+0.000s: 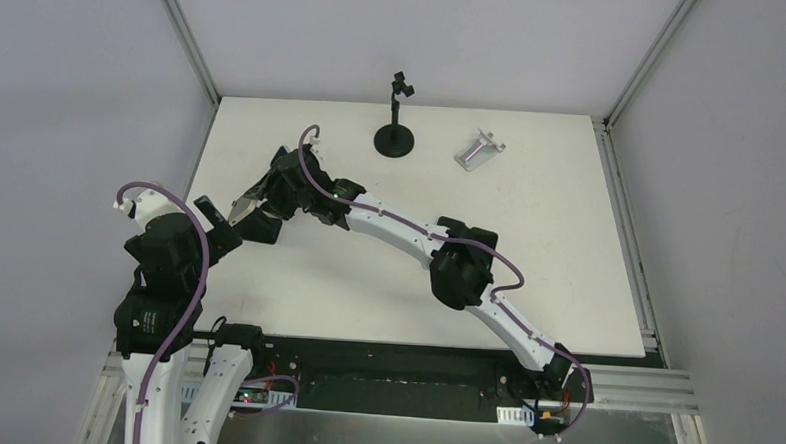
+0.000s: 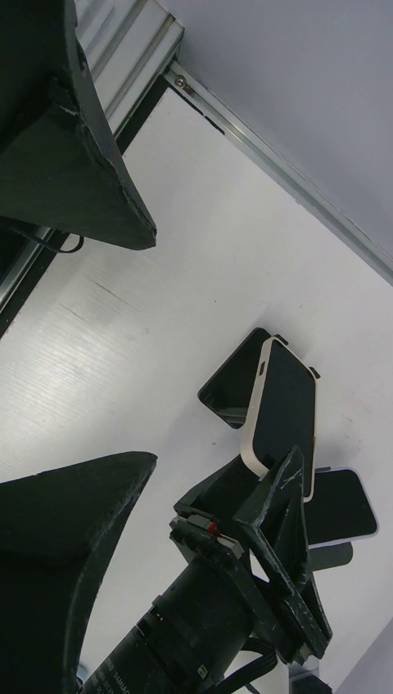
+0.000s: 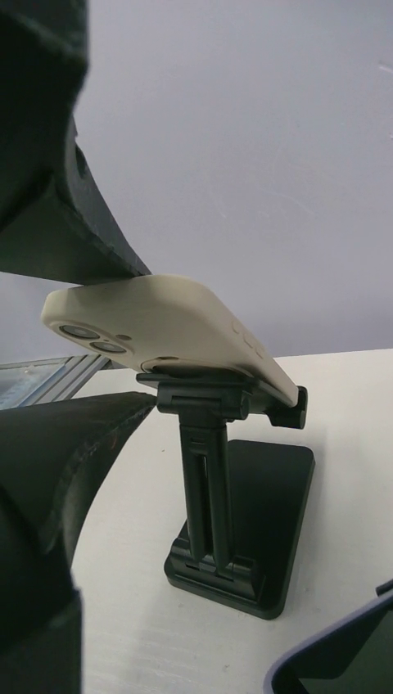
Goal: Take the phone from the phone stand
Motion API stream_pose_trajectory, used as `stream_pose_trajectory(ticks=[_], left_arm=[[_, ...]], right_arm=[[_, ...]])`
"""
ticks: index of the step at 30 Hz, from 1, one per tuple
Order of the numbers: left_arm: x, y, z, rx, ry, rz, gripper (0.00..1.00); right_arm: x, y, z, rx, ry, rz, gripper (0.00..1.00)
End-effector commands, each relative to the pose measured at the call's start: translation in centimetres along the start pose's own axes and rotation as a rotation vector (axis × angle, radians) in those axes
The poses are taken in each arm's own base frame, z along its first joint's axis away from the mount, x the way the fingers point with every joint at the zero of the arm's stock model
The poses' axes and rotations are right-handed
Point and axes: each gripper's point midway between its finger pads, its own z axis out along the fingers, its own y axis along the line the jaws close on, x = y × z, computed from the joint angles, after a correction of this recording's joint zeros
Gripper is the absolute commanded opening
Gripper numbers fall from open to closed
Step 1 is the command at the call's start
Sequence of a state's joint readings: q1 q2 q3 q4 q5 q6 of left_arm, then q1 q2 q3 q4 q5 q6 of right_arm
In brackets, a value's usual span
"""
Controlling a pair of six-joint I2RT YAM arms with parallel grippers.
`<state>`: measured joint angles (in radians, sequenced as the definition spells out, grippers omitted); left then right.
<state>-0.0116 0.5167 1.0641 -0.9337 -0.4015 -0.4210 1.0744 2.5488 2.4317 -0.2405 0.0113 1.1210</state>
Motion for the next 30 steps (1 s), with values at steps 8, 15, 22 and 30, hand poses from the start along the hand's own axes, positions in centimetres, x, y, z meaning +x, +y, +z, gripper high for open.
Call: stream_pose_trajectory(ticks=[8,15,22,30], left_arm=[[0.6,-0.2,0.2,0.003,0.029,-0.006,0.99],[0.9,-0.4,0.4,0.008,0.041,-0.004,0.99],[1.3,-0.4,0.6,0.008,0.053,0.000,0.99],[0.8,-0.8,0.3,0.032,0.050,0.011,0.99]], right_arm=[[-0.1,4.2,-1.8,-0.106,-0.028,-0.083,0.44],[-0.2,4.6,-2.2,-0.114,-0.044,-0.115,0.37],[-0.5,5.8,-3.3,-0.140,-0.080,-0.178,0.28],[-1.5,8.9,-6.2,-0.194,-0.163,-0.272,0.17]])
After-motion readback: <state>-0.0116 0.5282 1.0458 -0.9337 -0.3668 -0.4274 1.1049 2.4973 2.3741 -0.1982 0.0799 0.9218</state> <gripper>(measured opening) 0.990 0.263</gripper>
